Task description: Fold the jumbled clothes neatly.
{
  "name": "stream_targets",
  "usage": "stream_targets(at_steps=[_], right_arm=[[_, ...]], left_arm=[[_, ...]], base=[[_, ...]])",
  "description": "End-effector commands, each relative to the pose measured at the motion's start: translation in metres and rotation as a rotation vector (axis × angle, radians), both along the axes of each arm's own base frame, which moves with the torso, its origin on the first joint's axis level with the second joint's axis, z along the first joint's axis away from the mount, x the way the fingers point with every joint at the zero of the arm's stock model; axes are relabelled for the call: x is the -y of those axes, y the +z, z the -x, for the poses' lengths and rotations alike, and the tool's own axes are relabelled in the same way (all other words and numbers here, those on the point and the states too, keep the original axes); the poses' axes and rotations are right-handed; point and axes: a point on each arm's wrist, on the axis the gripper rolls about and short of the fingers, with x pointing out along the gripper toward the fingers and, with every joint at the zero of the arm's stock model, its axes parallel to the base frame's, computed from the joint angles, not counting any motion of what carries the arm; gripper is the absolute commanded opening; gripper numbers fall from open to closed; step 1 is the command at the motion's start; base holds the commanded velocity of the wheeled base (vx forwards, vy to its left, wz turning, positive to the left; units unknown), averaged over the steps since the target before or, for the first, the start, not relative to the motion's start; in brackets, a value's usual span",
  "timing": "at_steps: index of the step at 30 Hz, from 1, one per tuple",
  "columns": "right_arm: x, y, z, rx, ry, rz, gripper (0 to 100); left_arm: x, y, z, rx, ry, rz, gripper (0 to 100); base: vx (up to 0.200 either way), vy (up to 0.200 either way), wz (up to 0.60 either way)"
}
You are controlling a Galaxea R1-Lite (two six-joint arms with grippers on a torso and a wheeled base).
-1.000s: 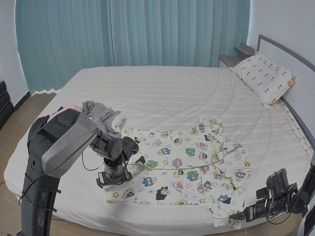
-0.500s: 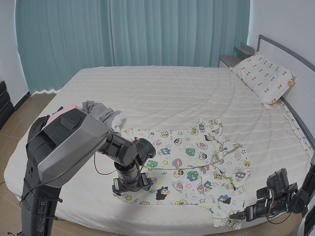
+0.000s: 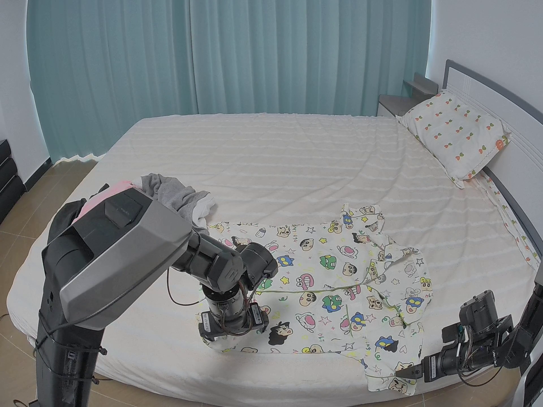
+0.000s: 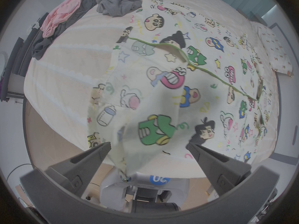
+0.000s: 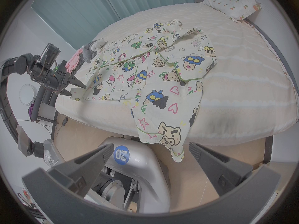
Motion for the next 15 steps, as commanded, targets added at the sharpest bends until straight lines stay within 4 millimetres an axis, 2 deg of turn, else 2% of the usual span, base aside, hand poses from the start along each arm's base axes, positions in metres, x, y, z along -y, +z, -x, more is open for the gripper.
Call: stream_targets(at_steps=[1, 5, 9, 15], right_arm=[[0.001, -0.002, 0.004, -0.017, 0.002, 0.005, 100], [0.001, -0.002, 0.004, -0.019, 0.002, 0.005, 100], [0.001, -0.002, 0.004, -0.019, 0.002, 0.005, 100], [0.001, -0.002, 0.004, -0.022, 0.002, 0.006, 100]], left_arm=[[0.000, 0.018, -0.002, 0.030, 0.038, 0.082, 100], [0.002, 0.024, -0.003, 0.046, 0.095, 0.162, 100], [-0.003, 0.018, -0.004, 0.061, 0.135, 0.180, 100], [-0.028, 0.008, -0.006, 0.141, 0.208, 0.209, 100]], base=[[0.000, 0.000, 0.00], [0.000, 0.000, 0.00], [0.000, 0.000, 0.00], [0.000, 0.000, 0.00]])
